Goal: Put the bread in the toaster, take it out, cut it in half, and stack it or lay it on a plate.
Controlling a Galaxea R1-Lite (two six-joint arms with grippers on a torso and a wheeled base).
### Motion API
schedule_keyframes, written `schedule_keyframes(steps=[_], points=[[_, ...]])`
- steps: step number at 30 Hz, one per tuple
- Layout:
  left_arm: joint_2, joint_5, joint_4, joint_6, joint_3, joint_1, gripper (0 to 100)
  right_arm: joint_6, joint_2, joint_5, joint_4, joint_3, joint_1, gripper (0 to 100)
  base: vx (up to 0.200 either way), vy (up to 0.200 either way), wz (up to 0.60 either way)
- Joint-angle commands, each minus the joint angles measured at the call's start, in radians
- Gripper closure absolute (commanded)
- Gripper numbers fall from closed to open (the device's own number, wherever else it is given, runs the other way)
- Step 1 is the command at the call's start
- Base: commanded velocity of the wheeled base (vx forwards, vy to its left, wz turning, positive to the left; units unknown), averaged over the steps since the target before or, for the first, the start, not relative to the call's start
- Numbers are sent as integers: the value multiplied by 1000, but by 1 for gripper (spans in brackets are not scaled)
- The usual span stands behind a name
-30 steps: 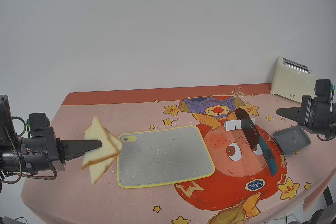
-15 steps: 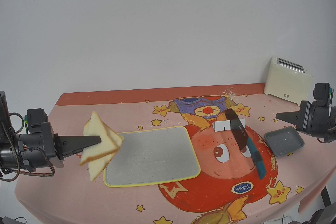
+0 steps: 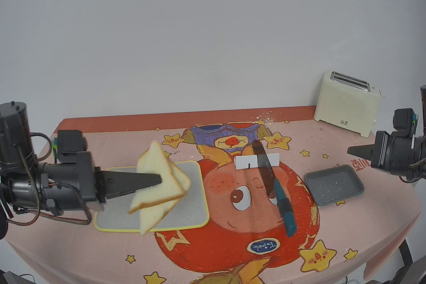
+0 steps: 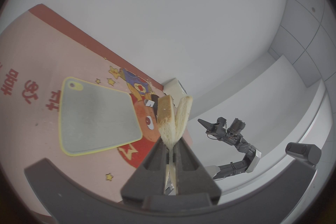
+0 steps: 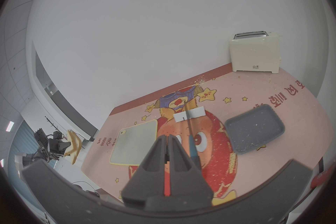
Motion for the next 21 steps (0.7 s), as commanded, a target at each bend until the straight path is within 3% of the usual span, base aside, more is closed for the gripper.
schedule_keyframes(steps=[1,7,12,15,18,21], points=[[167,14,-3,3,-110,-82,100,-11,9,0,-1,-5,-35,100,0,-200,0],[301,23,-7,5,-198,-160,100,-26,6,-2,-1,-5,-44,100,0,-200,0],[416,66,-96,0,-262,-189,100,-26,4,-2,-2,-3,-75,100,0,-200,0],[468,78,-149,-18,-287,-189,100,-26,3,0,-2,-6,-105,100,0,-67,0],[538,81,-161,-89,-345,-195,100,-27,0,0,-2,-8,-128,100,0,0,0],[580,80,-162,-98,-377,-197,100,-27,-17,2,-19,-5,-128,100,0,0,0]])
